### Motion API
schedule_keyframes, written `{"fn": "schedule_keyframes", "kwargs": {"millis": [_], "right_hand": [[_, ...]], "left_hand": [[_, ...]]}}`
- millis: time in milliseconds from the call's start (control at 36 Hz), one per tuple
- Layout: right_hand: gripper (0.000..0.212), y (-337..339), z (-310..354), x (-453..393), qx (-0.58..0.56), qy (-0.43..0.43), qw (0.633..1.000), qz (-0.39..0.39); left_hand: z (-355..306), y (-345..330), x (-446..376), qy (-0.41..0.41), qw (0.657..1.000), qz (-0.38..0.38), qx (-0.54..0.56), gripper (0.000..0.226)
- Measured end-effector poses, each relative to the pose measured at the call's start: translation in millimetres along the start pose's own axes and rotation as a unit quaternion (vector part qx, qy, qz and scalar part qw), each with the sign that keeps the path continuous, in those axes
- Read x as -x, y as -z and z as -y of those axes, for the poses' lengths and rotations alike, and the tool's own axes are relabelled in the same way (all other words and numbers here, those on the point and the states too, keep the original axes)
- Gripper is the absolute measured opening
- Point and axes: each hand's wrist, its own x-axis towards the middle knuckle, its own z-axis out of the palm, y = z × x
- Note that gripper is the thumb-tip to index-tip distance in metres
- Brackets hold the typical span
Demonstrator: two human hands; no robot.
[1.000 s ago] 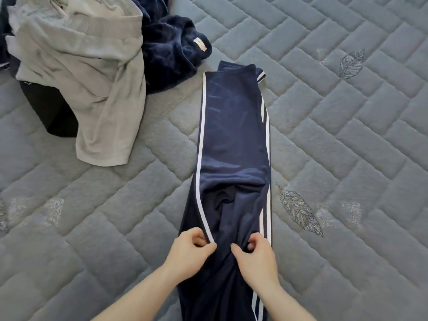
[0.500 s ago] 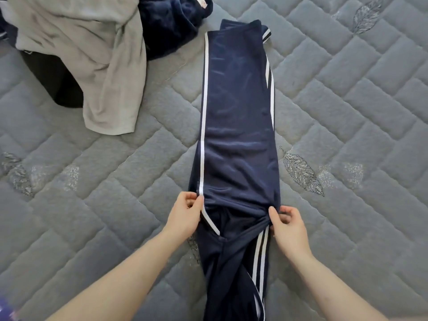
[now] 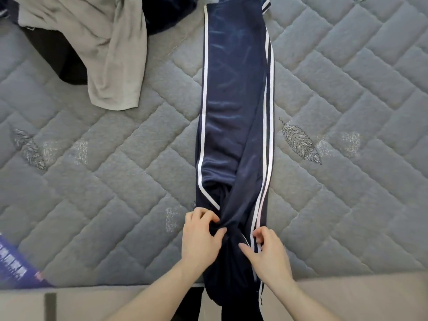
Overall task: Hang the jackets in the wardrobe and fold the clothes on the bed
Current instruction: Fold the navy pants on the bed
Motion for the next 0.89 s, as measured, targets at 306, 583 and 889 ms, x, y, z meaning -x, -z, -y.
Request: {"fn": "schedule_keyframes", "kwargs": {"millis": [306, 583, 889], "right_hand": [[0.026, -8, -12, 26, -0.088, -0.033, 0.993, -0.065], [0.024, -14, 50, -26, -0.061, 0.004, 0.998, 0.027], [0.024, 0, 0, 33, -0.182, -0.070, 0.963, -0.188]], "left_hand": [[32, 42, 22, 0.211, 0.936, -0.090, 0.267, 0.019], [30, 17, 33, 0.268, 0.935, 0.057, 0.227, 0.047], [25, 11, 21, 0.179, 0.975, 0.081, 0.105, 0.025]]}}
